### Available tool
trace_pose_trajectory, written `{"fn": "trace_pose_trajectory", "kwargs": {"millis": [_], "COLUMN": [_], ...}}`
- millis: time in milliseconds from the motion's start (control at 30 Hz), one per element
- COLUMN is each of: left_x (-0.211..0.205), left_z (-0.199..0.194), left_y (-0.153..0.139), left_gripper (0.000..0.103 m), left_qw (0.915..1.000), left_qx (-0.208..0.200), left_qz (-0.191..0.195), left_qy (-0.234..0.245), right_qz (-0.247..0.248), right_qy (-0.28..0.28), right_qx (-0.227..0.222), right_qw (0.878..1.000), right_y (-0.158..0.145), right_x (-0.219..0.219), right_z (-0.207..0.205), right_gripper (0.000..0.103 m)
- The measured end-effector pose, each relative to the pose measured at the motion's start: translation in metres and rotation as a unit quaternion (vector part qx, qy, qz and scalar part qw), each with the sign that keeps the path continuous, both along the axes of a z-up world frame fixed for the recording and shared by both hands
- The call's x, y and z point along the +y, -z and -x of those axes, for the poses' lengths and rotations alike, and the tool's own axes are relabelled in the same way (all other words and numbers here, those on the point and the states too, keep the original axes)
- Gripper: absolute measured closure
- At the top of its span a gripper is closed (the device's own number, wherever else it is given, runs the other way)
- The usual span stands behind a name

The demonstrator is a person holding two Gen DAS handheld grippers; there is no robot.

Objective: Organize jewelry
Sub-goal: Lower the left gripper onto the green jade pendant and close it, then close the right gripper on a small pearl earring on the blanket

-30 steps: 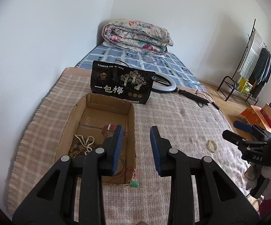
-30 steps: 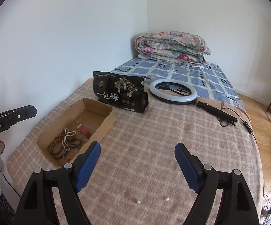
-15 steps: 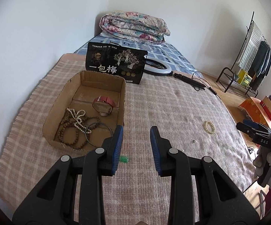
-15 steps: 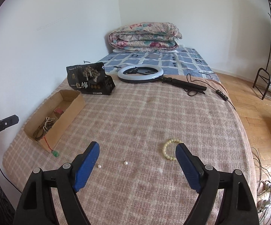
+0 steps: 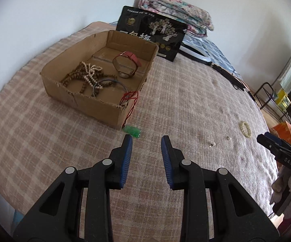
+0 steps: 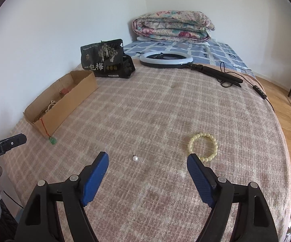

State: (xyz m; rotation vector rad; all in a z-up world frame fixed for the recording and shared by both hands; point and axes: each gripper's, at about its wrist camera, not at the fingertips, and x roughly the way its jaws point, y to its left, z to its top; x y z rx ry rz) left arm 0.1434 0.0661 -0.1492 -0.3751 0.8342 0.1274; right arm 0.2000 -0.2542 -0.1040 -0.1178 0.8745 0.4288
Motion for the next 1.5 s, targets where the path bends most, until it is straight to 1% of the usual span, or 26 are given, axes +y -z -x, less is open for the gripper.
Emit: {"fn": "trace_pose_trajectory", "kwargs": {"millis": [133, 167, 267, 367, 400, 467, 567, 733, 900, 933, 1000, 1067, 1133, 1200, 1333, 1400, 1467, 1500], "left_x": [0.002, 0.003, 0.004, -0.001, -0.004, -0.007, -0.005, -0.003, -0.009, -0.009, -0.007, -0.006, -0.002, 0.003, 0.006, 0.006, 0.006, 0.006], "left_z": [-0.010, -0.012, -0.017, -0.021, -0.024, -0.027, -0.032, -0.043, -0.051, -0.051, -0.049, -0.046, -0.044, -0.041, -0.037, -0.036, -0.034, -0.033], "left_y": [0.025, 0.032, 0.045, 0.049, 0.050, 0.052, 0.054, 0.058, 0.065, 0.065, 0.066, 0.067, 0.068, 0.068, 0.068, 0.068, 0.068, 0.068], "left_gripper": [0.074, 0.074, 0.074, 0.074, 0.067, 0.059, 0.059, 0.059, 0.059, 0.061, 0.070, 0.075, 0.080, 0.087, 0.088, 0.088, 0.088, 0.088], "left_qw": [0.9970, 0.9951, 0.9901, 0.9888, 0.9894, 0.9892, 0.9861, 0.9800, 0.9784, 0.9777, 0.9765, 0.9765, 0.9766, 0.9769, 0.9788, 0.9794, 0.9805, 0.9808], "left_qx": [0.022, 0.029, 0.038, 0.033, 0.034, 0.035, 0.028, 0.032, 0.042, 0.042, 0.038, 0.036, 0.035, 0.033, 0.028, 0.027, 0.026, 0.026], "left_qz": [0.004, 0.011, 0.028, 0.034, 0.029, 0.025, 0.030, 0.022, -0.014, -0.014, -0.013, -0.012, -0.004, 0.005, 0.015, 0.016, 0.016, 0.017], "left_qy": [-0.074, -0.094, -0.132, -0.142, -0.138, -0.140, -0.161, -0.195, -0.202, -0.205, -0.212, -0.212, -0.212, -0.211, -0.202, -0.199, -0.194, -0.192], "right_qz": [-0.001, -0.003, -0.008, -0.006, -0.006, -0.010, -0.010, -0.015, -0.022, -0.024, -0.027, -0.029, -0.022, -0.019, -0.013, -0.009, -0.006, -0.004], "right_qy": [-0.004, -0.005, -0.011, -0.023, -0.026, -0.033, -0.040, -0.049, -0.053, -0.055, -0.061, -0.074, -0.087, -0.105, -0.147, -0.168, -0.187, -0.197], "right_qx": [0.011, 0.014, 0.024, 0.028, 0.028, 0.027, 0.025, 0.032, 0.035, 0.036, 0.037, 0.038, 0.037, 0.035, 0.030, 0.029, 0.034, 0.038], "right_qw": [1.000, 1.000, 1.000, 0.999, 0.999, 0.999, 0.999, 0.998, 0.998, 0.998, 0.997, 0.996, 0.995, 0.994, 0.989, 0.985, 0.982, 0.980], "right_y": [0.013, 0.016, 0.025, 0.032, 0.033, 0.035, 0.039, 0.046, 0.049, 0.049, 0.050, 0.051, 0.053, 0.054, 0.055, 0.058, 0.062, 0.064], "right_x": [-0.001, -0.001, -0.001, 0.000, 0.000, 0.001, 0.004, 0.006, 0.006, 0.007, 0.010, 0.016, 0.024, 0.033, 0.051, 0.060, 0.070, 0.075], "right_z": [-0.011, -0.014, -0.021, -0.025, -0.026, -0.027, -0.028, -0.030, -0.033, -0.034, -0.033, -0.032, -0.029, -0.026, -0.020, -0.018, -0.017, -0.016], "right_gripper": [0.023, 0.023, 0.023, 0.023, 0.023, 0.023, 0.023, 0.023, 0.023, 0.023, 0.023, 0.024, 0.024, 0.026, 0.029, 0.034, 0.042, 0.044]}}
